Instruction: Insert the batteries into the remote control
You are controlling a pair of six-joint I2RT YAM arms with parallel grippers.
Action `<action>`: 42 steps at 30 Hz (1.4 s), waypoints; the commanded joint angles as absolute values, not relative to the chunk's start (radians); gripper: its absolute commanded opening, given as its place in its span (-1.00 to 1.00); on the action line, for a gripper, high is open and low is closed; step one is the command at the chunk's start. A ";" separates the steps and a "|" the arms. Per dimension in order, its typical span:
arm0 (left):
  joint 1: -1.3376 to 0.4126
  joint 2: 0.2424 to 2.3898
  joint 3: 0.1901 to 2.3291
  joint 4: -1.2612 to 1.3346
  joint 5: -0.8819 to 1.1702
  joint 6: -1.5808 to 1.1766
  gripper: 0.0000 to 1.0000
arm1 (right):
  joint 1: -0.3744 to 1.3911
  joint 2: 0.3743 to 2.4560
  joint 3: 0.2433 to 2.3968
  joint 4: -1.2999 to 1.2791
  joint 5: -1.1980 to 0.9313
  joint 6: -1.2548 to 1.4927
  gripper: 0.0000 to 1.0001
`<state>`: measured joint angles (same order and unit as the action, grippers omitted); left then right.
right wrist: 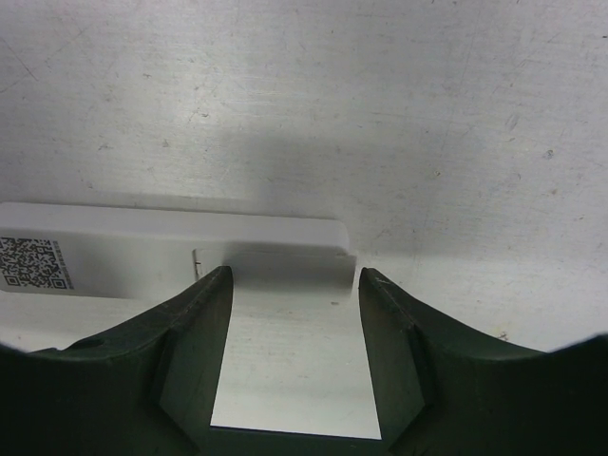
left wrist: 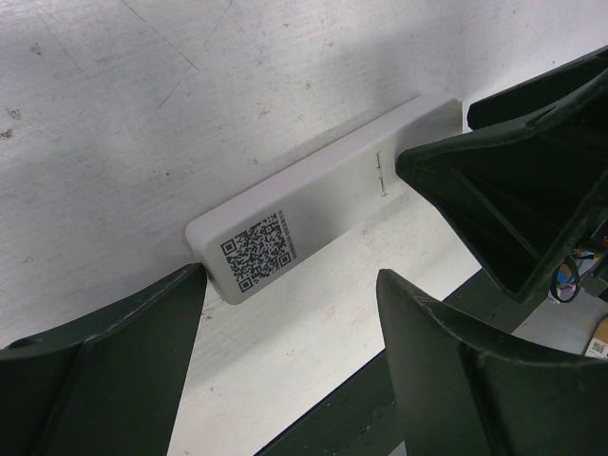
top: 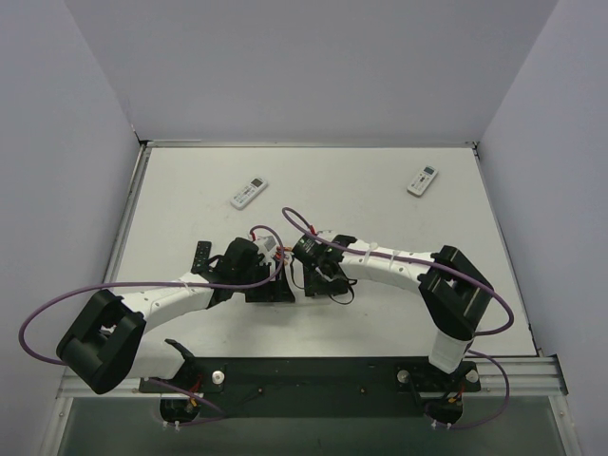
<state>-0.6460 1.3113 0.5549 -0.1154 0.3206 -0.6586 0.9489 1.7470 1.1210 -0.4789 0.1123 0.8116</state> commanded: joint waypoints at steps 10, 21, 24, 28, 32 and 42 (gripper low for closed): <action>-0.647 1.307 0.574 -0.089 0.341 -0.650 0.65 | 0.920 1.787 1.104 -0.502 0.046 0.825 0.01; -0.647 1.313 0.571 -0.078 0.356 -0.647 0.65 | 0.930 1.810 1.120 -0.483 0.012 0.810 -0.11; -0.647 1.319 0.574 -0.068 0.364 -0.644 0.65 | 0.937 1.822 1.137 -0.483 0.009 0.801 -0.13; -0.647 1.325 0.577 -0.048 0.382 -0.643 0.65 | 0.950 1.848 1.166 -0.489 0.009 0.787 -0.16; -0.649 1.325 0.574 -0.037 0.391 -0.644 0.65 | 0.962 1.871 1.196 -0.505 -0.021 0.778 -0.17; -0.621 1.224 0.581 -0.148 0.218 -0.660 0.71 | 0.945 1.712 1.189 -0.496 0.129 0.741 0.00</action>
